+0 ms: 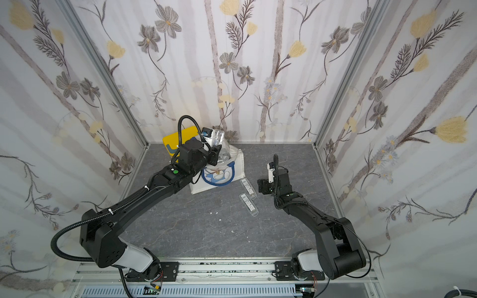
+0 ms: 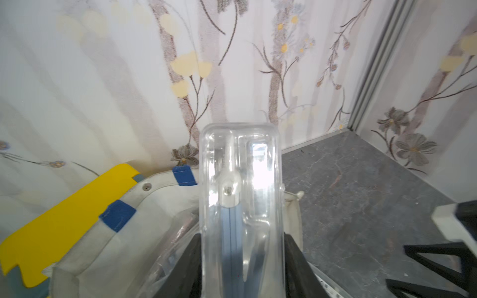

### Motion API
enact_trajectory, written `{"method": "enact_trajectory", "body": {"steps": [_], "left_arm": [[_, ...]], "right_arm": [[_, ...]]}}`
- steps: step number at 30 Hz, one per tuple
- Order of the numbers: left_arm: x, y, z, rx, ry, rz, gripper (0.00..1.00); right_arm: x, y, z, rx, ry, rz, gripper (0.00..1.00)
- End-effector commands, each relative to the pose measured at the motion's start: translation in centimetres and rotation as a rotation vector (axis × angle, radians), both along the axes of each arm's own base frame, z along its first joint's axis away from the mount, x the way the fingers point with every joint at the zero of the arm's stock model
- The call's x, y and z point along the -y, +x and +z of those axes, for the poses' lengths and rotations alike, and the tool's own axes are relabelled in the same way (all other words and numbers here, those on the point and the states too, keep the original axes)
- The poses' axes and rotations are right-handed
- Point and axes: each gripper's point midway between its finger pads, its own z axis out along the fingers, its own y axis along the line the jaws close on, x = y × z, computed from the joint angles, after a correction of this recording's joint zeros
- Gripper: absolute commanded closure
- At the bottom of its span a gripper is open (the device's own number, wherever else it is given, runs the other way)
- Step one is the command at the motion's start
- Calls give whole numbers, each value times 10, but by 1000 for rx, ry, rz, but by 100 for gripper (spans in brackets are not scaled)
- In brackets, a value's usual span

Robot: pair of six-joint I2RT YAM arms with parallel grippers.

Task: Put the compass set into the canvas bag
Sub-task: Place the compass set in the canvas bag.

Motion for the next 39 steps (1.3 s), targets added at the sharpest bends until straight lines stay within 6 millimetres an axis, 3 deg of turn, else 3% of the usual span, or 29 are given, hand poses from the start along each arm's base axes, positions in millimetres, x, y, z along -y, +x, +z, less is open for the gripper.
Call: {"method": "enact_trajectory", "body": {"steps": [1, 8, 14, 26, 31, 39], "left_arm": [[-17, 22, -13, -10, 98, 39, 59], [-38, 69, -55, -35, 266, 75, 59], [-42, 87, -85, -26, 450, 52, 59], [-61, 81, -124, -54, 810, 58, 57], [-63, 75, -137, -80, 832, 41, 54], [-62, 73, -133, -83, 812, 40, 44]], "right_arm": [[-4, 0, 4, 20, 4, 20, 19], [-5, -2, 6, 21, 8, 27, 19], [-1, -8, 9, 32, 4, 20, 19], [1, -9, 19, 65, -1, 18, 19], [0, -7, 23, 71, 7, 19, 19], [-1, -7, 24, 71, 7, 19, 19]]}}
